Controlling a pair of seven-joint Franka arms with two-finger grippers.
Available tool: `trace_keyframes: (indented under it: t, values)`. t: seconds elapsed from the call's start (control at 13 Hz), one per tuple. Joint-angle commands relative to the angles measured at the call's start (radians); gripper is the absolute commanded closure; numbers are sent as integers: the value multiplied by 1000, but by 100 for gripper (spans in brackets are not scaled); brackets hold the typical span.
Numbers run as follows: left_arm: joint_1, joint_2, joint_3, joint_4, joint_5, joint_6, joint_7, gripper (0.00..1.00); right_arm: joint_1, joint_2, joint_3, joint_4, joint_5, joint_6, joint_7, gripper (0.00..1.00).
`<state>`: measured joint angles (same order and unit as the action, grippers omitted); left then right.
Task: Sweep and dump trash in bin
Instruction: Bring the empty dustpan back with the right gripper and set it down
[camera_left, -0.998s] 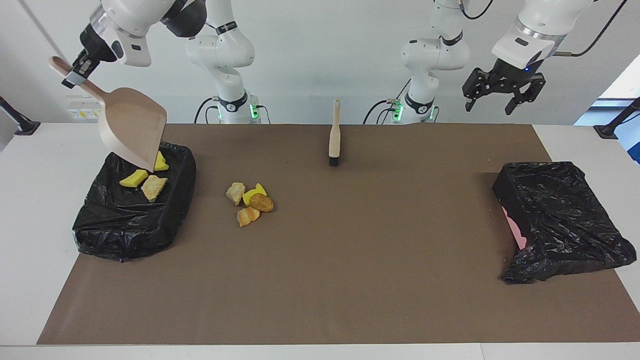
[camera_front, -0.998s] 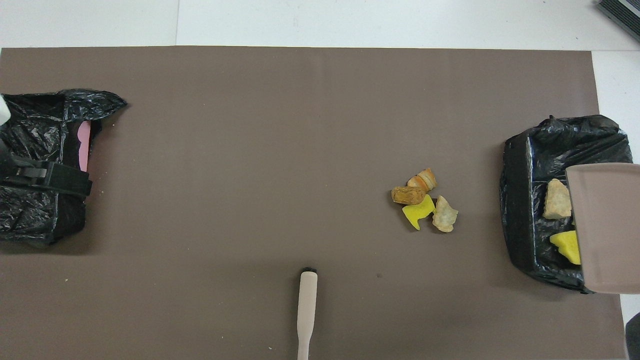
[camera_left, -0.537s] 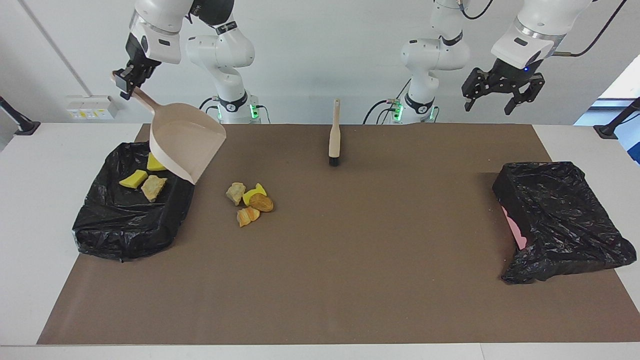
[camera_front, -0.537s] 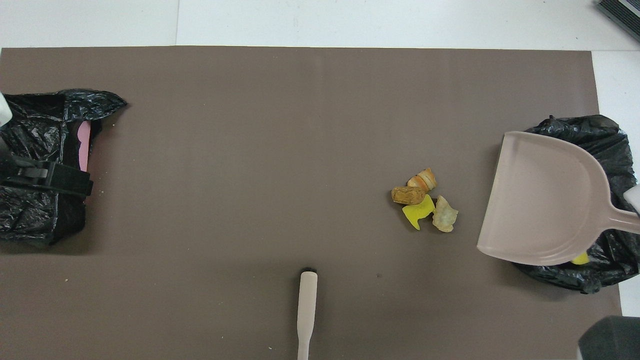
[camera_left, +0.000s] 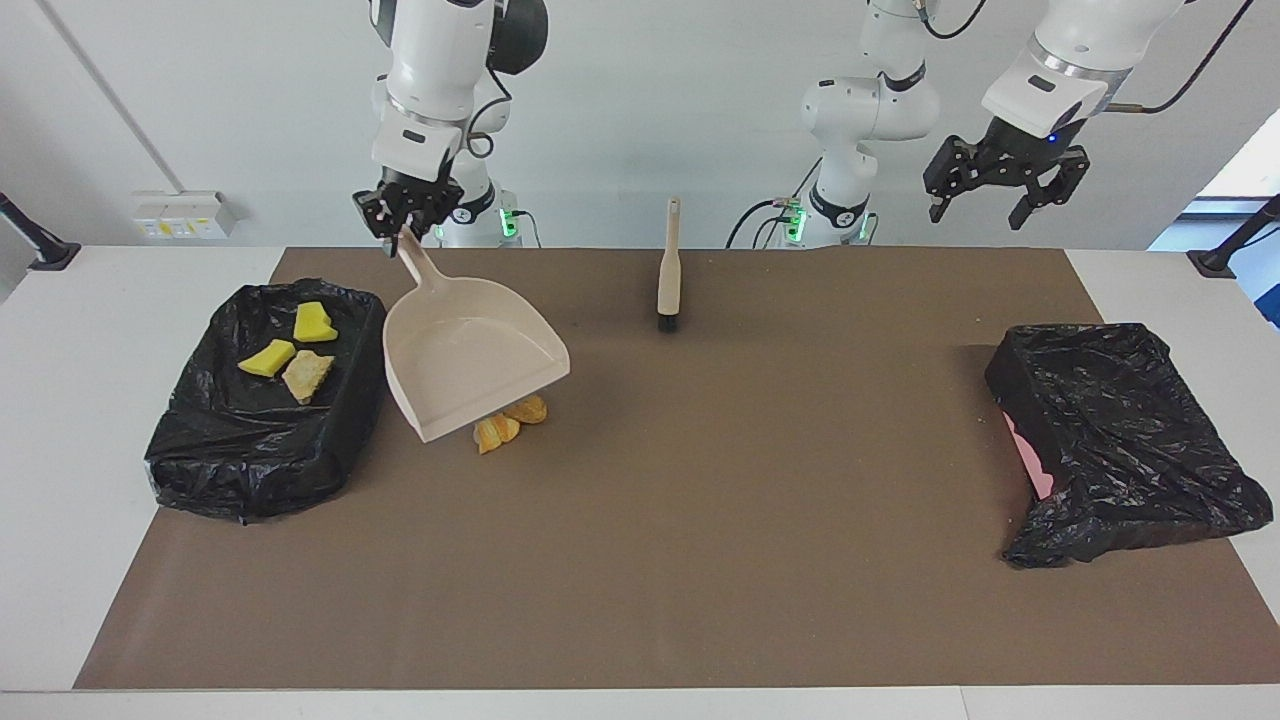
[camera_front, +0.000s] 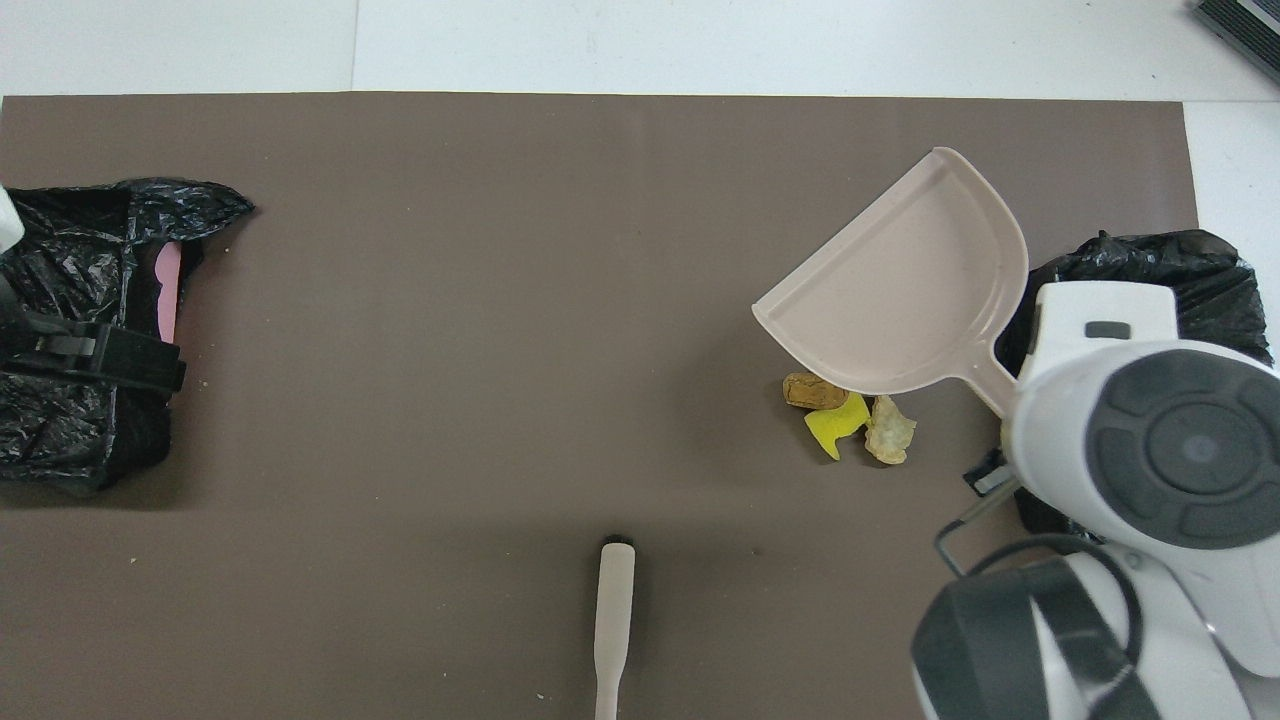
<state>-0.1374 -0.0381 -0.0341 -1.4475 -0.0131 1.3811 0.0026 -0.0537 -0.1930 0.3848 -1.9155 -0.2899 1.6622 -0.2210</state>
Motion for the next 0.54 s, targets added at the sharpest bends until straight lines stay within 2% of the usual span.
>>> trace_keyframes:
  t: [0.0,0.15,0.31,0.46]
  values:
    - [9,-17,-7,-21,16,0,7,0,87,188,17,139,81,-18,344,100]
    - [7,-17,-6,-21,16,3,7,0,178,324,16,218,84,-3,577,100]
    - [9,-17,-6,-21,16,4,5,0,225,461,17,362,93,-7,731,100]
    - [10,-17,-6,-21,16,0,7,0,256,576,17,432,152,74,909,100]
